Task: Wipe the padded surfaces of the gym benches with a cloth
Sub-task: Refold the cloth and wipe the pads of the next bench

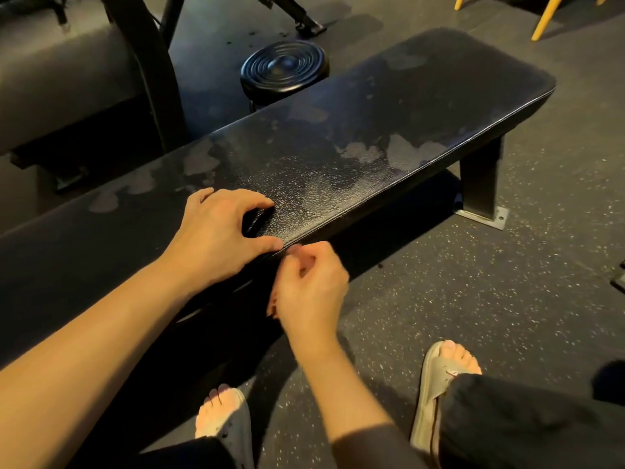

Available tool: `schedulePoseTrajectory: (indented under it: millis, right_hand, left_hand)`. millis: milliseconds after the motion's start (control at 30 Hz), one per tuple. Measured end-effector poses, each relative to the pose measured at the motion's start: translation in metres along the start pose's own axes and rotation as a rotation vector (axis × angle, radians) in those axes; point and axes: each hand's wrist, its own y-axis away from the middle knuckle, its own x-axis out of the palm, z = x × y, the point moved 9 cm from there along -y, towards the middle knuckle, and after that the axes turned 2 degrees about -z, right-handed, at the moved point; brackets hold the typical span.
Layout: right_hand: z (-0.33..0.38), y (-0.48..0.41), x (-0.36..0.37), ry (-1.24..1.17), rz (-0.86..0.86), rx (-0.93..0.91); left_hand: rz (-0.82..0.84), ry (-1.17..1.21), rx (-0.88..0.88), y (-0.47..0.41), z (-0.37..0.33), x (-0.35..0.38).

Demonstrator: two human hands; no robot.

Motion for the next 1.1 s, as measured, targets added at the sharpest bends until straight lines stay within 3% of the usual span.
schedulePoseTrajectory:
  millis: [67, 200, 400, 567, 767, 933, 1100]
  right_hand:
    - [0.001, -0.001, 0.001, 0.002, 0.014, -0.016]
    - [-0.037, -0.047, -0.028, 0.031, -0.120, 0.159]
    - [0.007, -0.001, -0.001, 0.067, 0.007, -0.082]
    - [-0.044, -0.073, -0.043, 0.147, -0.131, 0.154]
    - [0.003, -0.012, -0.010, 0.024, -0.037, -0.073]
    - [-0.042, -0.096, -0.065, 0.108, -0.199, 0.091]
    - [0.008, -0.019, -0.016, 0.057, -0.042, -0.188]
  left_hand:
    - [-0.001, -0.001, 0.005, -0.001, -0.001, 0.001]
    - [-0.005, 0.045, 0.025, 0.002, 0.003, 0.003]
    - [0.000, 0.096, 0.022, 0.000, 0.006, 0.004]
    - [-0.013, 0.136, 0.010, 0.005, 0.010, 0.005]
    - [-0.017, 0.139, -0.008, 0.002, 0.006, 0.003]
    - [-0.041, 0.198, -0.028, 0.009, 0.008, 0.004]
    - [-0.012, 0.181, -0.041, 0.003, 0.008, 0.004]
